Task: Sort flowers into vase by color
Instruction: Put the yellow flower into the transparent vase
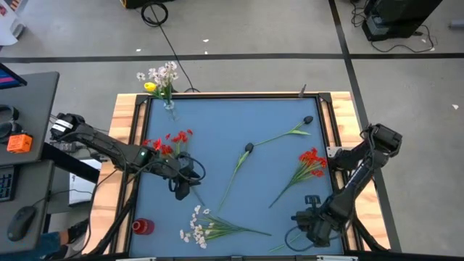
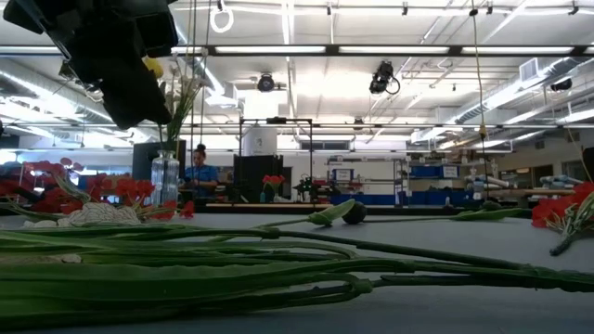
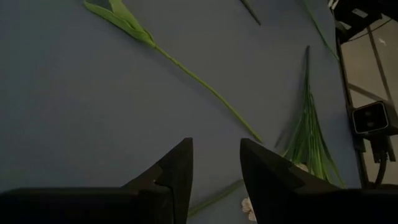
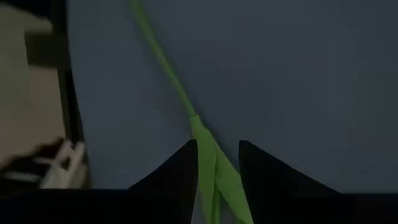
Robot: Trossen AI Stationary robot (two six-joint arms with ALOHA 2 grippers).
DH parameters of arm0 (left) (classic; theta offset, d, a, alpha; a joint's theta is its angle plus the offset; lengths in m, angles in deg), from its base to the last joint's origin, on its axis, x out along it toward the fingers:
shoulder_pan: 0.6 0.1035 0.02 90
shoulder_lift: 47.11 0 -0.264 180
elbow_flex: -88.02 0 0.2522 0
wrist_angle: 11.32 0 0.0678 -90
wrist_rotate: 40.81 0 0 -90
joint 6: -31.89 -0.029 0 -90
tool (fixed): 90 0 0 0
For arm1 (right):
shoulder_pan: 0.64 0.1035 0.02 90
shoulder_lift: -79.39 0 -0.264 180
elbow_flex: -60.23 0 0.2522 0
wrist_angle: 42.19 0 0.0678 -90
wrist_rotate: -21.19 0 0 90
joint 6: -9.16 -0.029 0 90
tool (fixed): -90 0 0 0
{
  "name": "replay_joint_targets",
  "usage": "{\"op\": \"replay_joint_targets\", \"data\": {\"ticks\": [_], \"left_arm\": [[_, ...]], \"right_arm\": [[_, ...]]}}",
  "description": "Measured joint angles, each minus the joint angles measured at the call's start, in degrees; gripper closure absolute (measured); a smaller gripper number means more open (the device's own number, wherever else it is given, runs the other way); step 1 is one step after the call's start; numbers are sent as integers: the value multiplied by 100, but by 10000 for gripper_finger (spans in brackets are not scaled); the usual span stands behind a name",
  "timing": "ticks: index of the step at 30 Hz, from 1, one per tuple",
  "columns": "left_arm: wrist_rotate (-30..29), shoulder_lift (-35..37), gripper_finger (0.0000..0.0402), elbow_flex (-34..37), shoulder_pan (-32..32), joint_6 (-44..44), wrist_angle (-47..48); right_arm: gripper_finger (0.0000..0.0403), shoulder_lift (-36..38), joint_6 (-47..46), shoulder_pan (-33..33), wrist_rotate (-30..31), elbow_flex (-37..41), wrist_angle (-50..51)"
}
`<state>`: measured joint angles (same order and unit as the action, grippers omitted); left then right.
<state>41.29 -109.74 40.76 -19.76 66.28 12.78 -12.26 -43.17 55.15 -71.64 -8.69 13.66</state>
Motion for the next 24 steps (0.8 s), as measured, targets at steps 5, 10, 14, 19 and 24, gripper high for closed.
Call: {"op": "replay_joint_targets", "data": {"ticks": [5, 10, 14, 19, 24], "left_arm": [[-2, 0, 264, 0, 116, 57, 152], [0, 0, 264, 0, 227, 61, 184], [-7, 0, 264, 0, 305, 76, 197], [-2, 0, 264, 0, 326, 83, 206], [-2, 0, 264, 0, 326, 85, 206]], "right_arm": [[272, -182, 555, 301, 133, 2, -100], [255, -399, 855, 417, 496, 2, -147], [244, -730, 1273, 410, 411, 0, -371], [253, -919, 1368, 408, 306, -31, -337], [331, -750, 1021, 296, 286, -2, -268]]}}
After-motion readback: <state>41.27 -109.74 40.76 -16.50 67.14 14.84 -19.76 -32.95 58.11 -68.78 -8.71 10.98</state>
